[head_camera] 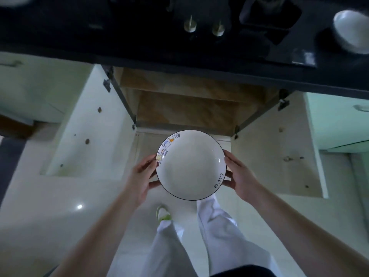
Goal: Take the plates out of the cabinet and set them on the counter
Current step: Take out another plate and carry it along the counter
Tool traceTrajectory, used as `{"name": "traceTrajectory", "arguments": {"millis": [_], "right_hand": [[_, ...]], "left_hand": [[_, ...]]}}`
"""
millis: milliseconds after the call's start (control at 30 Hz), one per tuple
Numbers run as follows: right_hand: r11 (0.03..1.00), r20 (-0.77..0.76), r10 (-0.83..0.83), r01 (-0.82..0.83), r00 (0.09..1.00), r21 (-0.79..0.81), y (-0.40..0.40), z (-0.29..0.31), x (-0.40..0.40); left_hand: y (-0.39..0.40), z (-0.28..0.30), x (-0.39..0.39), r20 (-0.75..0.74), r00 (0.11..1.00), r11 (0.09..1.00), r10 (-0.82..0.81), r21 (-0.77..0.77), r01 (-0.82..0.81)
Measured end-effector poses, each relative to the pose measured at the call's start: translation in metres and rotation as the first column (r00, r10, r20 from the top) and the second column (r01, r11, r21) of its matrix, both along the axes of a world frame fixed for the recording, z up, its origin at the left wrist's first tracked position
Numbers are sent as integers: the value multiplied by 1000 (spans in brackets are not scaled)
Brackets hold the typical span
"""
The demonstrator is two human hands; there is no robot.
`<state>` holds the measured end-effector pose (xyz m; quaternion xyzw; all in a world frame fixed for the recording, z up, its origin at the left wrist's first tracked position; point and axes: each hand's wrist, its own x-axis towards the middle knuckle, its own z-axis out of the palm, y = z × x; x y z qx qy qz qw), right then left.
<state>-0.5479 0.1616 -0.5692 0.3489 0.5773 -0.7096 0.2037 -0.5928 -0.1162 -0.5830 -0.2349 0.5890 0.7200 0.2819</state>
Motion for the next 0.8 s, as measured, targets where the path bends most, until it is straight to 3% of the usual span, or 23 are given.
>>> {"name": "traceTrajectory", "arguments": {"millis": [167, 367, 800], "right_hand": [[998, -108, 40, -44, 993, -35, -5, 84, 51], [996, -193, 43, -57, 980, -67, 16, 145, 117], [988, -268, 11, -52, 963, -148, 108, 214, 223]], "left_hand": [[-8, 81, 48, -97, 995, 1000, 17, 14, -16], [12, 148, 109, -224, 974, 999, 28, -21, -34], [90, 226, 223, -175, 984, 999, 38, 41, -31]]}}
